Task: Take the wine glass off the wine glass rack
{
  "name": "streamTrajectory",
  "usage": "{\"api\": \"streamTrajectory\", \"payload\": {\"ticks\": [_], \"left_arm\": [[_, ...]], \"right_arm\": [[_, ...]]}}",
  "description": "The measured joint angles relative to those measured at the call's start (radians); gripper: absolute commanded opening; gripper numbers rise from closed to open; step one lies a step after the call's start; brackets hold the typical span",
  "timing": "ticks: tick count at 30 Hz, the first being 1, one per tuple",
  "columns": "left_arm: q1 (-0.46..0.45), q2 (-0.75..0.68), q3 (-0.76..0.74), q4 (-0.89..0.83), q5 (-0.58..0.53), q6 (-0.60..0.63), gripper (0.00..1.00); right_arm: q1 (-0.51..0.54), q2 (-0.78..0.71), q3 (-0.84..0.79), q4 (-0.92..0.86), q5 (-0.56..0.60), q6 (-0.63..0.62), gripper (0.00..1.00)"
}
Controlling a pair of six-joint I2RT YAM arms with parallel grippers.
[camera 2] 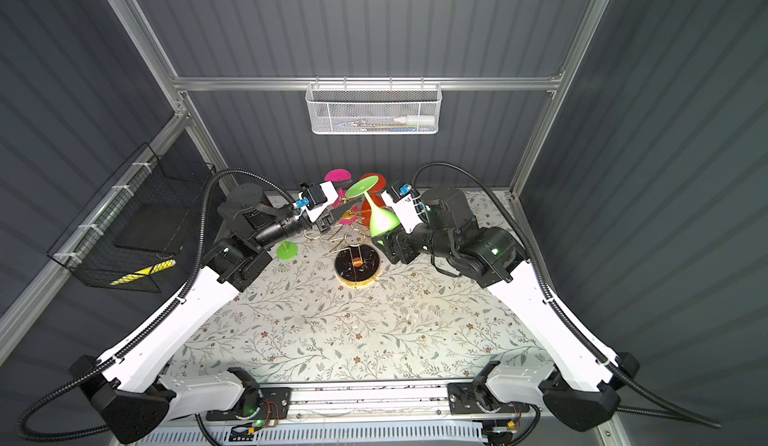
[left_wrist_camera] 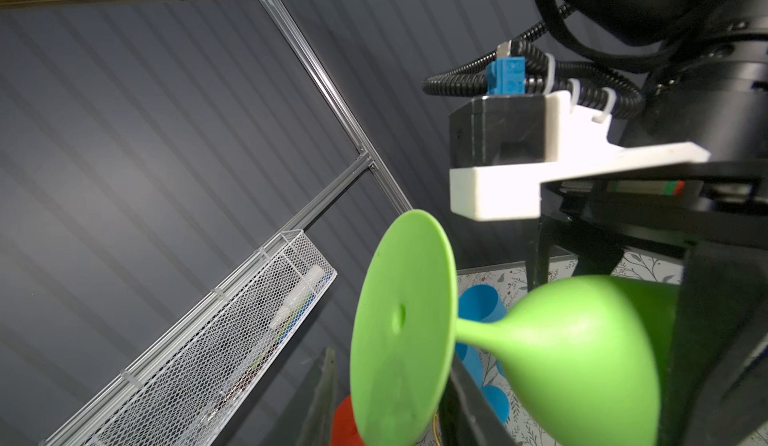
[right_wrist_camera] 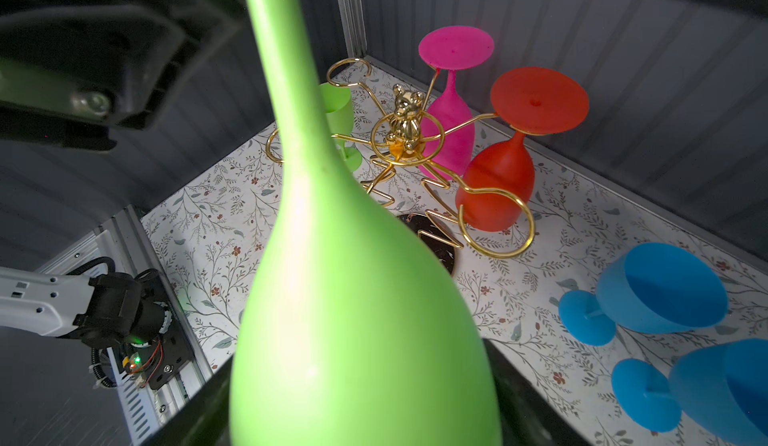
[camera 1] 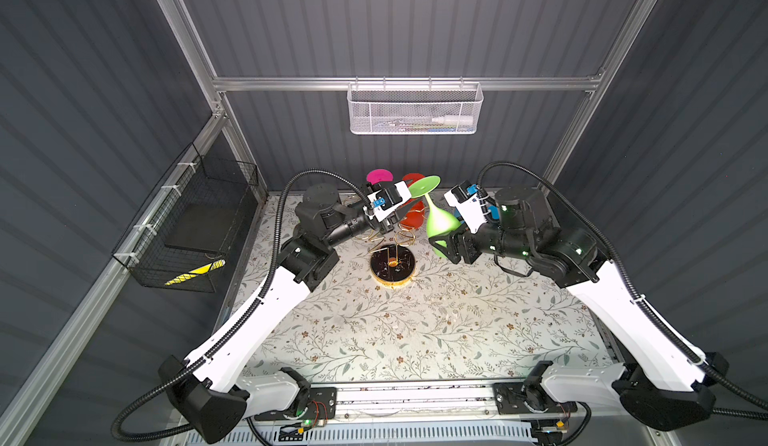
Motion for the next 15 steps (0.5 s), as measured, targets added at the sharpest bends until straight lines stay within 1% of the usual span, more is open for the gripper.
{"api": "streamTrajectory", "payload": {"ticks": [6, 10, 12, 15], "left_arm": [[0.0, 0.016, 0.002, -0.011, -0.009, 0.009, 0.18], [0.005, 0.016, 0.0, -0.034, -0.055, 0.04, 0.0], [0.008, 0.016, -0.004, -0.034, -0.068, 0.039, 0.0], [0.0, 0.008, -0.01, -0.029, -0.081, 0.038, 0.0]], "right_arm": [[0.0, 0.0, -0.008, -0.001, -0.006, 0.01, 0.56], [0.0, -0.012, -0.014, 0.021, -0.012, 0.04, 0.63], [-0.001, -0.031, -0.02, 0.032, -0.011, 0.048, 0.68], [-0.001, -0.043, -0.035, 0.047, -0.016, 0.06, 0.8]]}}
